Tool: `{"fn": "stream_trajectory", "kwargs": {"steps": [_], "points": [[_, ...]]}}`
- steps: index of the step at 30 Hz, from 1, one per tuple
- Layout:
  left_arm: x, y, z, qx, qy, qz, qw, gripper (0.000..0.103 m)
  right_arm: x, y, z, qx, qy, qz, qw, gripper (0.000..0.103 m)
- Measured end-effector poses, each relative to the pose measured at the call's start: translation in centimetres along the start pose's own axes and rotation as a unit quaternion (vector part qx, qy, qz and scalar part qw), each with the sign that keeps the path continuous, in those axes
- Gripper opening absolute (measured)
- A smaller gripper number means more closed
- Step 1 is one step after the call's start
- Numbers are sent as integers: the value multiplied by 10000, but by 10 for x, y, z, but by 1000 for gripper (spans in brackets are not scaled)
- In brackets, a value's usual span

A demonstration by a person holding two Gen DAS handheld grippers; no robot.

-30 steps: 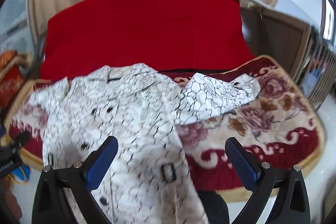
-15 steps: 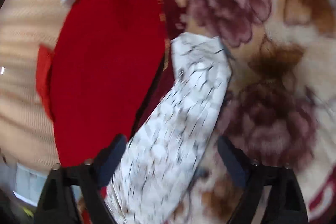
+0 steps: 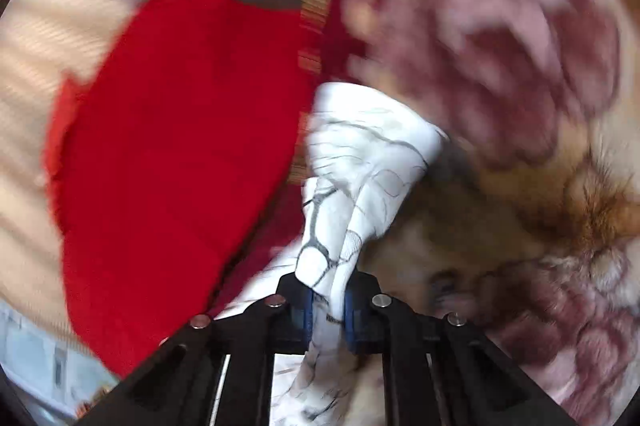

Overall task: Fold large clothes
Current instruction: 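Grasp the coat sleeve with the right gripper and lift it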

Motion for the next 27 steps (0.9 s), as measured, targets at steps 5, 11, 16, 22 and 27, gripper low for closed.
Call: {"fn": "stream_trajectory", "kwargs": {"steps": [5, 11, 16, 22, 27], "points": [[15, 32, 1, 255, -219, -14, 9994, 103, 51, 90, 22, 783, -306, -769, 9935, 11], [24, 82, 8, 550, -359, -202, 9976, 103, 95, 221, 100, 1871, -71, -1720, 9672, 11], [27, 128, 15, 839, -407, -462, 9946, 103, 98, 315, 214, 2460, 698, -2480, 9344, 11], [23, 162, 25, 1069, -265, -590, 9922, 103, 72, 347, 397, 2955, 2017, -2666, 8949, 19], [10, 165, 33, 1135, -54, -435, 9926, 103, 48, 319, 475, 2853, 3398, -2635, 8565, 77]]}}
Point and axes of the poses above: each gripper's, at about its wrist camera, not at the fingertips, and x roughly against the way its jaws point, y to its left, z to its underside, the point moved 4 cm from there along -x, roughly the way its jaws point, and after that the axes turned 4 degrees about -y, right-handed, at the moved point
